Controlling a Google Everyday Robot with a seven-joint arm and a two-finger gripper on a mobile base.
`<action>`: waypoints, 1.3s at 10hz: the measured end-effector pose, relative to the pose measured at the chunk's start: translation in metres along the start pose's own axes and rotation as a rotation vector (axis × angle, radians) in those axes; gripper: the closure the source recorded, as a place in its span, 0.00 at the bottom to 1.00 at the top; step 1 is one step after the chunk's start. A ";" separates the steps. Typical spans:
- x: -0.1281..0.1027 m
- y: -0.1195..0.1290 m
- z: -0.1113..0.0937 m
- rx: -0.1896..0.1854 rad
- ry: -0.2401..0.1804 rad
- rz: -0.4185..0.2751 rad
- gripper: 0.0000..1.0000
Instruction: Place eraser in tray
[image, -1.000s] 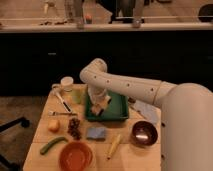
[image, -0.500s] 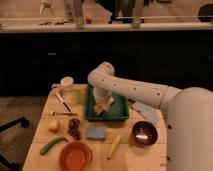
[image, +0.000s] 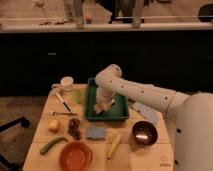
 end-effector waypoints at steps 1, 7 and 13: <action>0.001 -0.001 0.003 0.001 -0.006 0.004 1.00; 0.009 -0.010 0.026 -0.019 -0.014 0.042 1.00; 0.030 -0.008 0.037 -0.050 0.031 0.129 1.00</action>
